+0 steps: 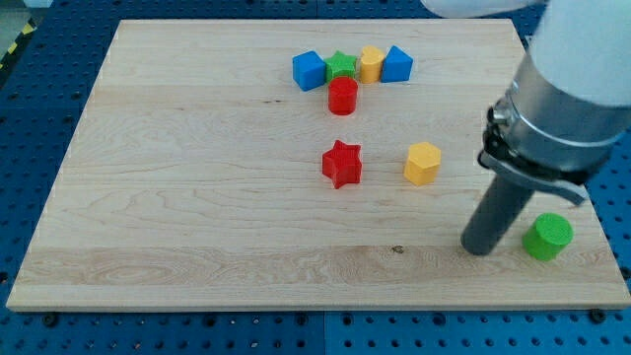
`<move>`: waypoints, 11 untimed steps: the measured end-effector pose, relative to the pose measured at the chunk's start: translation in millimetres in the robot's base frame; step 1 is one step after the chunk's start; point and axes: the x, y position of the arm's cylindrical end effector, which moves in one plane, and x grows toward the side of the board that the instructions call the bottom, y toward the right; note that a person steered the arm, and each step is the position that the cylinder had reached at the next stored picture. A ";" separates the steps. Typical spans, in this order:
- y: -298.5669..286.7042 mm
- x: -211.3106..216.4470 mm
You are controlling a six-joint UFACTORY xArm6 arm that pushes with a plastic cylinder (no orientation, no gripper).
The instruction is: Push the yellow hexagon towards the bottom right of the board
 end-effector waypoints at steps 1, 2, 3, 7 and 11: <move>0.2 -73.1; -0.5 -134.3; -29.6 -140.8; -52.3 -120.5; -19.2 -38.9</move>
